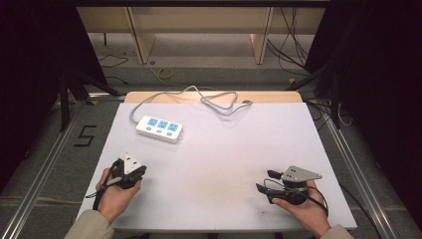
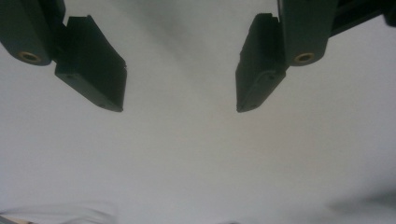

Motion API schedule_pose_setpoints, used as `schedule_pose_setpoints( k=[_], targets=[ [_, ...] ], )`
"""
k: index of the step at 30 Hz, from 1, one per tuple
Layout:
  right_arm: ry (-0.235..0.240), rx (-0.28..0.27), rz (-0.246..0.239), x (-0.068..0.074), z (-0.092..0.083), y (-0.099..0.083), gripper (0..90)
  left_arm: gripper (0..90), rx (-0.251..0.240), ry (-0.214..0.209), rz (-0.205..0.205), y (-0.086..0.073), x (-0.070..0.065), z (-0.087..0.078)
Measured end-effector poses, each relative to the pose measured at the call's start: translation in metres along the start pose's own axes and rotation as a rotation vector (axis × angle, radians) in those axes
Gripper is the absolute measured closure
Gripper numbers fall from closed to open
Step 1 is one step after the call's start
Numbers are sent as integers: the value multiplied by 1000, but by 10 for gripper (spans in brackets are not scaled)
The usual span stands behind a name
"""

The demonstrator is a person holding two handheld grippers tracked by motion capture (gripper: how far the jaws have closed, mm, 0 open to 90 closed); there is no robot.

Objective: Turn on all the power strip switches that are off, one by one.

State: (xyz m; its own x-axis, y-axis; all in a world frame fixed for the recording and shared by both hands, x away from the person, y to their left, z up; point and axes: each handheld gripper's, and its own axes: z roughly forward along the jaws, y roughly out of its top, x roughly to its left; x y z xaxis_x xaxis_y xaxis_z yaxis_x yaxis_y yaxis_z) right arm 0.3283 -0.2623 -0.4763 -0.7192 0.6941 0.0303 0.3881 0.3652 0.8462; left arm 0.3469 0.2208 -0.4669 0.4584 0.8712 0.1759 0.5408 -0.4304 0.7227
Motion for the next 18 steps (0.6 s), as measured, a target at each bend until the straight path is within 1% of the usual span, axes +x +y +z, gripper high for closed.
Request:
schedule_pose_setpoints(
  k=[1, 2, 8, 18],
  targets=[
    [0, 0, 1, 0, 0, 0, 346, 897, 7, 1, 2, 1, 1, 1],
    [0, 1, 2, 0, 0, 0, 346, 897, 3, 1, -6, 1, 2, 2],
    [0, -6, 1, -1, -1, 0, 345, 898, 10, 10, -12, 7, 8, 5],
    [2, -6, 2, 0, -1, 1, 344, 898, 5, 24, -43, 17, 16, 10]
  ],
)
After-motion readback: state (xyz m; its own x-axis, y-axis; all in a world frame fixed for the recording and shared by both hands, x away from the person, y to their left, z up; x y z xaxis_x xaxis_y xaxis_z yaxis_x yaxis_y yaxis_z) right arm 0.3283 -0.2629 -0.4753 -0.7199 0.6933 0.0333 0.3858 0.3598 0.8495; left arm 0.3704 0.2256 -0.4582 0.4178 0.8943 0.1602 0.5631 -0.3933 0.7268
